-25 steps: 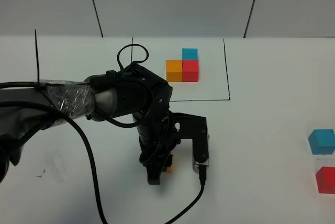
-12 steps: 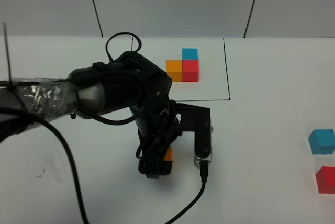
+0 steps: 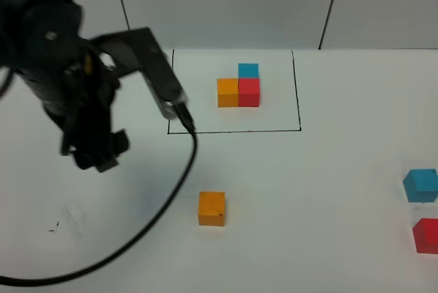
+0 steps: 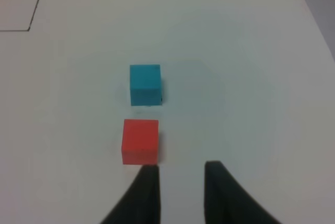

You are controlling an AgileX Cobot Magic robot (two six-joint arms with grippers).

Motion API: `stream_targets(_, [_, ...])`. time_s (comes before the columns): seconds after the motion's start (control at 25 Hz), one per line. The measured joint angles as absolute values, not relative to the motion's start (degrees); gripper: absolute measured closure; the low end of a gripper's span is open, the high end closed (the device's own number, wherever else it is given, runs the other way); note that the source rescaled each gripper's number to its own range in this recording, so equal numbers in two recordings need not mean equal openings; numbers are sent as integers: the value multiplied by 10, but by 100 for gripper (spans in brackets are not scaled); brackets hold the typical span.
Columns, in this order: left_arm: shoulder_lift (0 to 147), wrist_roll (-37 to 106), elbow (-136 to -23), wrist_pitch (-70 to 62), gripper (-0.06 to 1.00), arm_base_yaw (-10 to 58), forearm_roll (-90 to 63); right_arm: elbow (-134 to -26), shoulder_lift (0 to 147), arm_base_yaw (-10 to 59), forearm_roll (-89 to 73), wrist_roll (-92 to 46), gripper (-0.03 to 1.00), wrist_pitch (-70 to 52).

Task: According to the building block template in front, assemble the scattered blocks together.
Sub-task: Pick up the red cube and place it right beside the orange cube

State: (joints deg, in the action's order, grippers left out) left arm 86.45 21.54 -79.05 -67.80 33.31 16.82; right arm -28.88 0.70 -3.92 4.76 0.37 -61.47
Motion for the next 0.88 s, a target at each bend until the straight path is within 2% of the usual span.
stream_targets(0.2, [746, 183, -778, -683, 10, 263, 171, -289, 7, -39, 48, 4, 97, -615])
stream_targets(0.44, [554, 142, -705, -684, 11, 209, 195, -289, 7, -39, 48, 4, 97, -615])
stream_targets(0.68, [312, 16, -627, -685, 11, 197, 223, -289, 7, -39, 48, 4, 97, -615])
stream_targets(0.88, [149, -79, -614, -685, 14, 195, 216, -289, 7, -39, 48, 4, 97, -615])
